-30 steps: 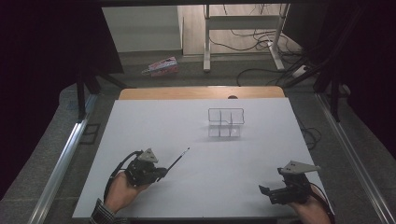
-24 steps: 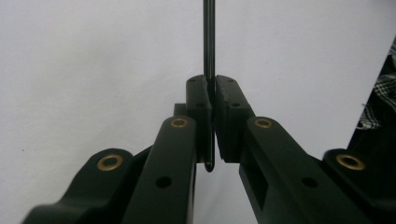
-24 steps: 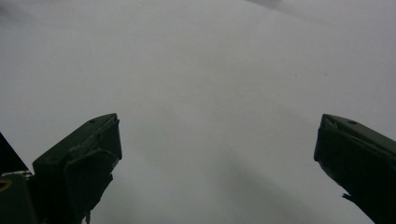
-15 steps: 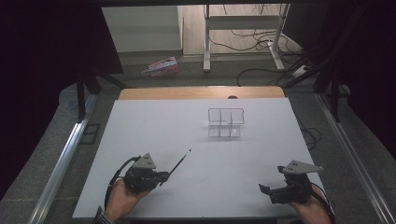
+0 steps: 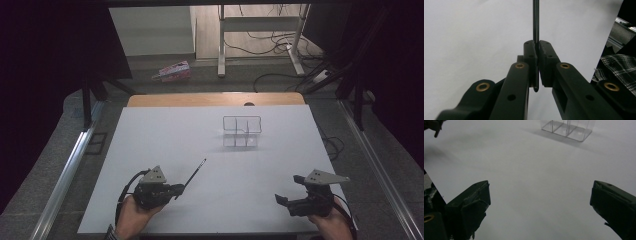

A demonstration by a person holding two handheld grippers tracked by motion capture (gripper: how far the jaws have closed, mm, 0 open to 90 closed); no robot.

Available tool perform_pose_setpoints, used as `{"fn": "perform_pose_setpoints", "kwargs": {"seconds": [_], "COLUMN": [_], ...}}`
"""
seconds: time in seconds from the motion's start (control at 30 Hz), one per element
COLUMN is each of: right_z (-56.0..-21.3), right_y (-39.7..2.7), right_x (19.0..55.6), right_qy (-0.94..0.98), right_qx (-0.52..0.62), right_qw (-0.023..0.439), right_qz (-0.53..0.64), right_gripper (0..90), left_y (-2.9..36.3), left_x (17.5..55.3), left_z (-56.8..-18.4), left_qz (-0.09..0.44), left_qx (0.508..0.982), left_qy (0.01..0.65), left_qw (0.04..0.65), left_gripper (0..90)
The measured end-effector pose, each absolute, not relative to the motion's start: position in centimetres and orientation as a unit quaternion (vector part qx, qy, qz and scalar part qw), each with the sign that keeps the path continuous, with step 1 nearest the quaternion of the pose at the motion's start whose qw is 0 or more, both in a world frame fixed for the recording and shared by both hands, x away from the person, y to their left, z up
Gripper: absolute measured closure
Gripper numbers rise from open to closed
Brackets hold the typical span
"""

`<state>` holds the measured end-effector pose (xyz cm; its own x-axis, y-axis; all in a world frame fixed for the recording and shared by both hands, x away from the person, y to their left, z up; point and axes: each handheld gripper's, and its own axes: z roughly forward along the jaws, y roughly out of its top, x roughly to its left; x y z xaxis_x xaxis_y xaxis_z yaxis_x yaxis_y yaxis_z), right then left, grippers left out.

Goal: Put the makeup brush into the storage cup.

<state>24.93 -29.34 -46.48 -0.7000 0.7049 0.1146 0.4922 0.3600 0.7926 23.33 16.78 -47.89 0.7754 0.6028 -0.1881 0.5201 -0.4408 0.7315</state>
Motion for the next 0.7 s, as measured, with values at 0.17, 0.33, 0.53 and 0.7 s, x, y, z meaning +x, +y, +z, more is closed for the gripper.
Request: {"fn": "perform_pose_setpoints", "kwargs": {"seconds": [0.17, 0.33, 0.53, 0.7], "right_z": [-45.9, -45.7, -45.1, -44.7], "right_y": [-29.0, -28.3, -27.5, -26.8], "right_x": [25.1, 25.4, 25.7, 26.0], "right_qy": [0.806, 0.802, 0.797, 0.793], "right_qx": [0.366, 0.368, 0.359, 0.347], "right_qw": [0.12, 0.102, 0.097, 0.083], "right_qz": [0.448, 0.459, 0.476, 0.493], "right_gripper": [2.3, 0.0, 0.0, 0.0], "left_y": [16.5, 16.3, 15.8, 15.3], "left_x": [23.3, 23.3, 23.4, 23.5], "left_z": [-47.7, -47.6, -47.5, -47.4], "left_qz": [0.052, 0.05, 0.048, 0.045], "left_qx": [0.841, 0.839, 0.834, 0.83], "left_qy": [0.328, 0.322, 0.317, 0.313], "left_qw": [0.427, 0.436, 0.449, 0.46], "left_gripper": [85.7, 85.7, 85.7, 85.7]}}
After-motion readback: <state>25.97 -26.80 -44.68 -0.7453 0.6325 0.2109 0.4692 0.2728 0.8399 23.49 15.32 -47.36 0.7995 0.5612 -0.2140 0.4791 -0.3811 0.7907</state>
